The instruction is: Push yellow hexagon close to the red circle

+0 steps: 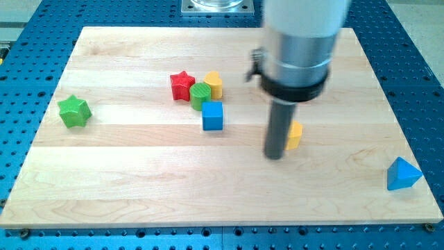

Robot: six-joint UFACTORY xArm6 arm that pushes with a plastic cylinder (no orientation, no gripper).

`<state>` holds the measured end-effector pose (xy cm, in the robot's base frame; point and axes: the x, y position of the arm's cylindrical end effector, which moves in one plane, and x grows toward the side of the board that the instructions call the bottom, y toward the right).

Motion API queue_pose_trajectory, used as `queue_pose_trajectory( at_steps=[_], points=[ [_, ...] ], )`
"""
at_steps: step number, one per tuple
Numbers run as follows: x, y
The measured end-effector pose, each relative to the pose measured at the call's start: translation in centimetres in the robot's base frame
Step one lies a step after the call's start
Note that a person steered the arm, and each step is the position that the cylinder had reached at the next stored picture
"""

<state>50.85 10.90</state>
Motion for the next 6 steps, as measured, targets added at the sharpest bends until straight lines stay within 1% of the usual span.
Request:
queue_pose_trajectory(
  at_steps=[1,3,4,5,6],
  points=[
    [-2.6,3.8],
    [-3.2,4.1],
    [-8.1,8.2],
    [-12.6,9.1],
    [-13.4,9.1]
  ],
)
